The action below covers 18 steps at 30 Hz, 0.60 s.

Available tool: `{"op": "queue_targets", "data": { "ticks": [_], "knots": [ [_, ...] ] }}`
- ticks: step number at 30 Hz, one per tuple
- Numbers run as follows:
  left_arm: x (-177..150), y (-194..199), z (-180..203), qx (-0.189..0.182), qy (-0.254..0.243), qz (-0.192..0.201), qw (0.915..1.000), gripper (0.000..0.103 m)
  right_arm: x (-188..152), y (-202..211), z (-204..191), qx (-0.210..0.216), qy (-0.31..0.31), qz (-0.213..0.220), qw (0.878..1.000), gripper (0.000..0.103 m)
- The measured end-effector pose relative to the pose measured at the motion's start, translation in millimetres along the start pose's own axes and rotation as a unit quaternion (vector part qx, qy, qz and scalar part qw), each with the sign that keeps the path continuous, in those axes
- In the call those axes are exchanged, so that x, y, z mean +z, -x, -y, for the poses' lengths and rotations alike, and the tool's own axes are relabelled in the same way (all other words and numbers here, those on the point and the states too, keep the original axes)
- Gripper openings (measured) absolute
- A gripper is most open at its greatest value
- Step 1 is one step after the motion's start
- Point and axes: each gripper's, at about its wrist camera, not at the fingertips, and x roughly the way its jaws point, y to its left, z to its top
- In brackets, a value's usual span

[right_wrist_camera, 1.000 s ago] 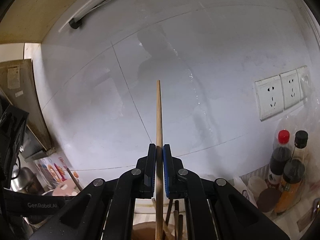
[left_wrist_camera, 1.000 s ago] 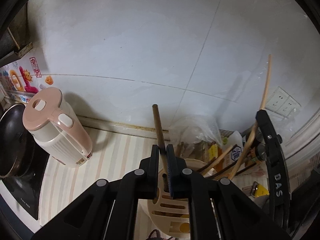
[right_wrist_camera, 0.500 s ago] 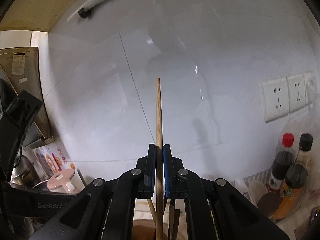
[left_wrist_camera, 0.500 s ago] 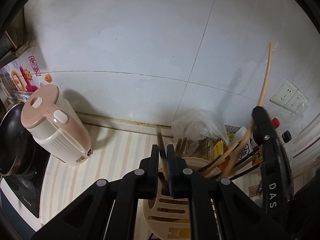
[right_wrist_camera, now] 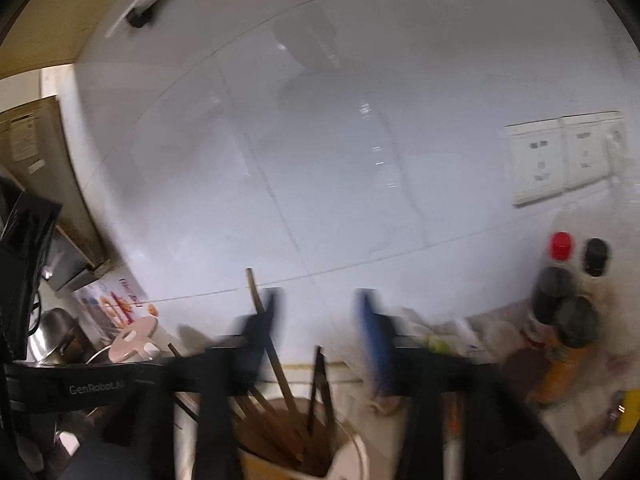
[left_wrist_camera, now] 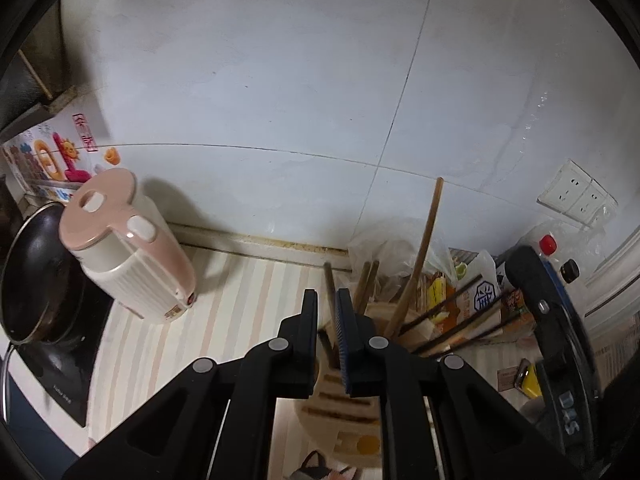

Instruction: Organize utensils

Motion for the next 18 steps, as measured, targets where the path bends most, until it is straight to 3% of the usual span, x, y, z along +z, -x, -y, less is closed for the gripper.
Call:
{"op": "queue_targets", "data": {
  "ticks": [1,2,3,4,5,10,18],
  "knots": [
    [-2.2,5.3,-0.2,0.000,0.000,0.005,1.0000,0.025,0.5,7.1,0.8,-0.016,0.000,-0.007,1.000,0.075],
    [-5.1,12.1,-1.1,0.001,0.000,0.013,0.9999,0.048,0.1,13.8,1.5,-0.028,0.002,-0.011,1.000,0.075],
    [-9.2,21.5,-2.3,0.001,-0.002,0.026,0.9997,0.062,-1.2,22.1,0.4,-0.048,0.010,-0.019,0.999,0.077],
    [-12.7,29.5,-4.0,0.001,-0.002,0.036,0.9993,0.082,-2.4,27.2,-0.5,-0.062,0.017,-0.028,0.998,0.080],
    [-17.1,39.5,-6.6,0.001,-0.004,0.048,0.9988,0.091,-4.2,33.0,-1.4,-0.071,0.022,-0.037,0.997,0.082],
    [-35.8,67.6,-15.1,0.025,-0.028,0.075,0.9965,0.103,-16.1,63.5,-11.8,-0.134,0.054,-0.085,0.986,0.099],
    [-70.0,84.7,-38.8,0.049,-0.042,0.064,0.9959,0.103,-26.6,114.0,-48.3,-0.184,0.087,-0.100,0.974,0.102]
  ]
}}
